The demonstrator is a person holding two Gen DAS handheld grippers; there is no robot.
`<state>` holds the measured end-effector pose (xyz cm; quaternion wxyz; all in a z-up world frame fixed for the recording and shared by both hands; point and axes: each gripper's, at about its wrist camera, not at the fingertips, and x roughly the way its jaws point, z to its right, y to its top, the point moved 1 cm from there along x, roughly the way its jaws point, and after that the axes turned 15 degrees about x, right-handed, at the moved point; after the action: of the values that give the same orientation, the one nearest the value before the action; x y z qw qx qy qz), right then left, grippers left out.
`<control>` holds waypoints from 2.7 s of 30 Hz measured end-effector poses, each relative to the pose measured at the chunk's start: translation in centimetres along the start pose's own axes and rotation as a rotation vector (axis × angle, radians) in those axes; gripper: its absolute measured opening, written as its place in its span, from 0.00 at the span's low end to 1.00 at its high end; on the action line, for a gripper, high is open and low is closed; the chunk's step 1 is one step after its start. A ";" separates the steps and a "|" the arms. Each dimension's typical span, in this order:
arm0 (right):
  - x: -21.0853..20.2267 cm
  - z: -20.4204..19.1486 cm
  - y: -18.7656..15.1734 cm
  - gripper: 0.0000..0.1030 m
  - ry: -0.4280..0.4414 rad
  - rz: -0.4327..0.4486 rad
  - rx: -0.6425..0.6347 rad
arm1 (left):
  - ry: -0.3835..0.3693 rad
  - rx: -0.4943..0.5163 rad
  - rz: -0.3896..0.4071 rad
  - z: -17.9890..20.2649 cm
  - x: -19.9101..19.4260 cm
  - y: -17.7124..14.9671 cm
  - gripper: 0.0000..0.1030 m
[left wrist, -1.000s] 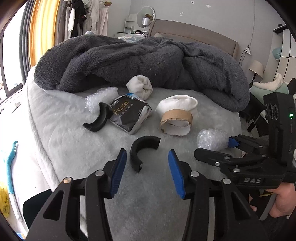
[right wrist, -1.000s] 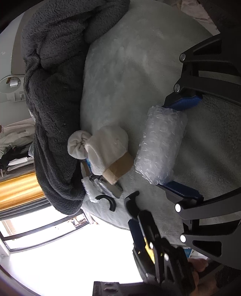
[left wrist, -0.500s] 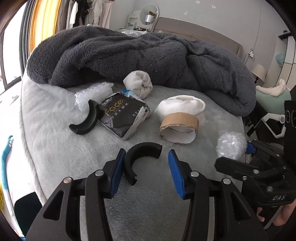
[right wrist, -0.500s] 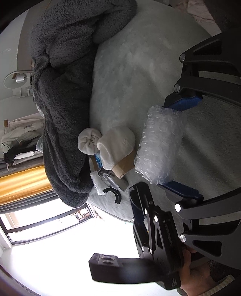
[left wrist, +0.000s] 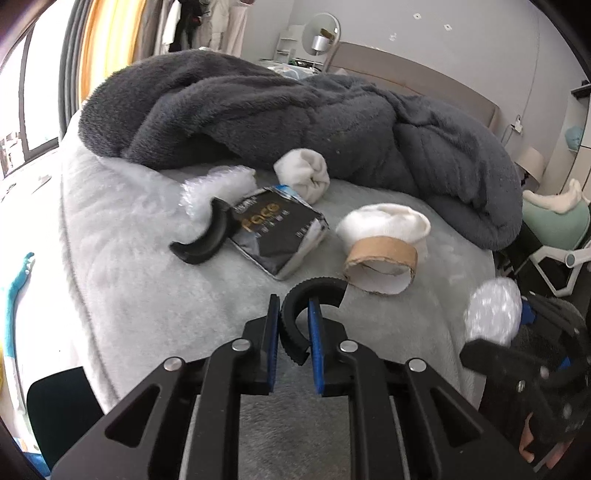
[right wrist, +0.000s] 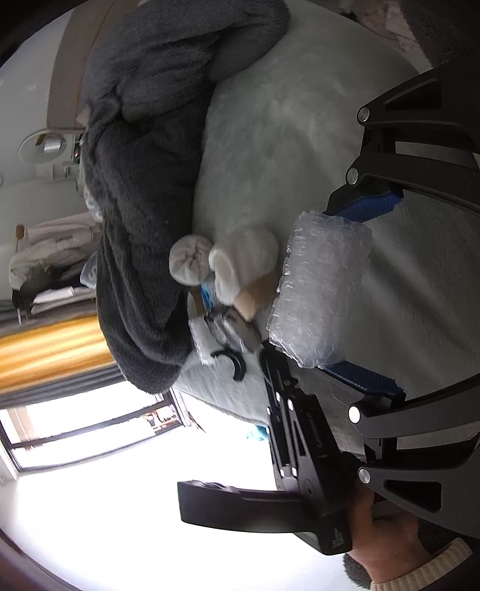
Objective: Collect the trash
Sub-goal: 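Carry both held items over the black trash bin beside the bed, then open the left tool over the bin while the right tool releases the bubble wrap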
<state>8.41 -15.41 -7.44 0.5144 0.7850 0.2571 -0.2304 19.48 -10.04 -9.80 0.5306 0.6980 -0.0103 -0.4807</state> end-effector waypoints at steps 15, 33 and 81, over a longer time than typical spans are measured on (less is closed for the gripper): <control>0.5 -8.1 1.7 0.66 0.108 -0.087 -0.173 | 0.130 -0.115 -0.020 -5.7 -4.8 -3.4 0.16; 9.0 -18.1 2.5 0.66 0.252 -0.327 -0.304 | 0.254 -0.358 -0.263 -15.1 -7.1 -13.8 0.16; 22.9 -28.8 -9.2 0.66 0.201 -0.718 -0.352 | 0.529 -0.438 -0.120 -20.4 -21.7 -18.9 0.71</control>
<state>22.73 18.17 -17.66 0.5000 0.5641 0.5991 -0.2701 12.32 24.48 -10.18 0.6227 0.6676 0.2721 -0.3044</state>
